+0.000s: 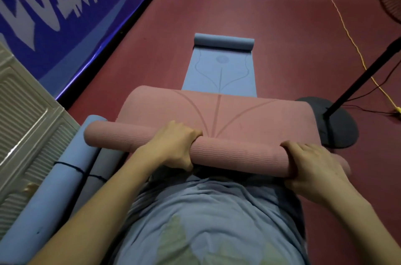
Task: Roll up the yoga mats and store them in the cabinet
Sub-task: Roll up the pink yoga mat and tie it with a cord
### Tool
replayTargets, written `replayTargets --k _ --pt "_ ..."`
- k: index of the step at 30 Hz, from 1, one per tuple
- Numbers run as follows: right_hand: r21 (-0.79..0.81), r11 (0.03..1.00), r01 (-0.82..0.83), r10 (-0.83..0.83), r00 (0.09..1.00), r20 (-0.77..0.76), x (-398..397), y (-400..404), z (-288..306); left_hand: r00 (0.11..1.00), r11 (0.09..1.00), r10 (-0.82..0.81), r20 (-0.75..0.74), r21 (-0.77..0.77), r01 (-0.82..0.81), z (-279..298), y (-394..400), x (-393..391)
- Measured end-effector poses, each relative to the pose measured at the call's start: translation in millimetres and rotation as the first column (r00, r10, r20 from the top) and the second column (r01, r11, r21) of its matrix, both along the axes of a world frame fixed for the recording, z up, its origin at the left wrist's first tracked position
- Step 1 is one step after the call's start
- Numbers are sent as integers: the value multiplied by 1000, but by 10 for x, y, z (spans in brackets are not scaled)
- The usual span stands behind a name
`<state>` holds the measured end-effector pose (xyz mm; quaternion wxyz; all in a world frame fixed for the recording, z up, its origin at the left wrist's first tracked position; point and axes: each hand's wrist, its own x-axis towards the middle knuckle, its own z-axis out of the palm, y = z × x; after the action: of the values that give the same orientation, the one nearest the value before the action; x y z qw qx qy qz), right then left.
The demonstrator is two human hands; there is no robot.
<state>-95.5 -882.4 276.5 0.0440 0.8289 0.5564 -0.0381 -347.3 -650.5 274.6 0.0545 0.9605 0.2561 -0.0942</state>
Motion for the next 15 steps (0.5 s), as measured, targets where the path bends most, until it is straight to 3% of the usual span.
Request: replayTargets --k 8,12,15 --pt "260 965 24 -35 999 37 -118 -31 -380 996 988 29 -84 -152 -42 57 -19 94" --pt "246 967 -66 37 992 118 -72 45 -386 991 951 60 -123 -295 -94 162 86 195" --pt "231 970 -68 48 995 90 5 48 -416 992 955 63 -106 -283 -91 157 73 187"
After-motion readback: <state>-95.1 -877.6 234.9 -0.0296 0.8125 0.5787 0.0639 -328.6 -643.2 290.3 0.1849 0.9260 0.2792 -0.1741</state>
